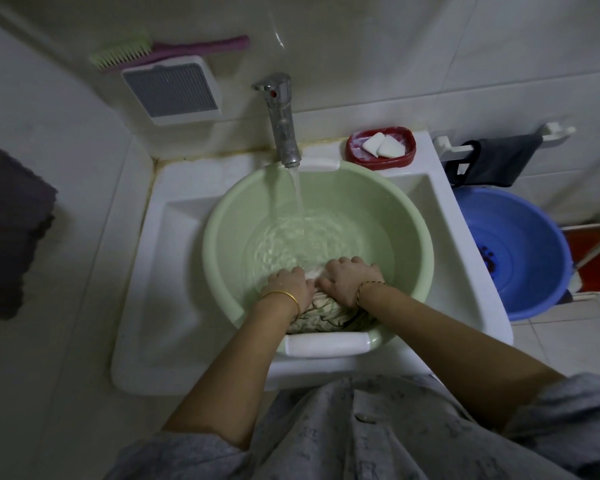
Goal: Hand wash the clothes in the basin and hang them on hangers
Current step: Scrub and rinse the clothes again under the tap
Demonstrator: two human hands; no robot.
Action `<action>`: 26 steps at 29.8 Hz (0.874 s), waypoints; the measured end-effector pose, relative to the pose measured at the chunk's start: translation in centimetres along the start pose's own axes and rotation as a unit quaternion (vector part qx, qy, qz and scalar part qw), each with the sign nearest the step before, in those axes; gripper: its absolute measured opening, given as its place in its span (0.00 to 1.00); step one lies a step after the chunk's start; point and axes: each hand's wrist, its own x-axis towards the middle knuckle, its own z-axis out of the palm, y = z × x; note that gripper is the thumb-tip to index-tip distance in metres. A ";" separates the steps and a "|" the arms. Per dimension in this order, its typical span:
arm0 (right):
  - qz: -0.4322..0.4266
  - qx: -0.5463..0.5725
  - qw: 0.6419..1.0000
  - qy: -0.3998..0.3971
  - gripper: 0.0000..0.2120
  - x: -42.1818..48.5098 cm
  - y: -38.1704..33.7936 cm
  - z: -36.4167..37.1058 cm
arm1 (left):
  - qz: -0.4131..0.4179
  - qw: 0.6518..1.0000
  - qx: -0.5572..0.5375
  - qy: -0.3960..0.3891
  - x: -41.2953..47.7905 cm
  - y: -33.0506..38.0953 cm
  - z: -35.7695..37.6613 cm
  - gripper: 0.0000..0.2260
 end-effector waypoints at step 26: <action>0.000 0.000 1.000 -0.001 0.24 0.0 0.0 0.0 | -0.001 1.000 -0.015 -0.004 -0.3 0.0 -0.2 0.21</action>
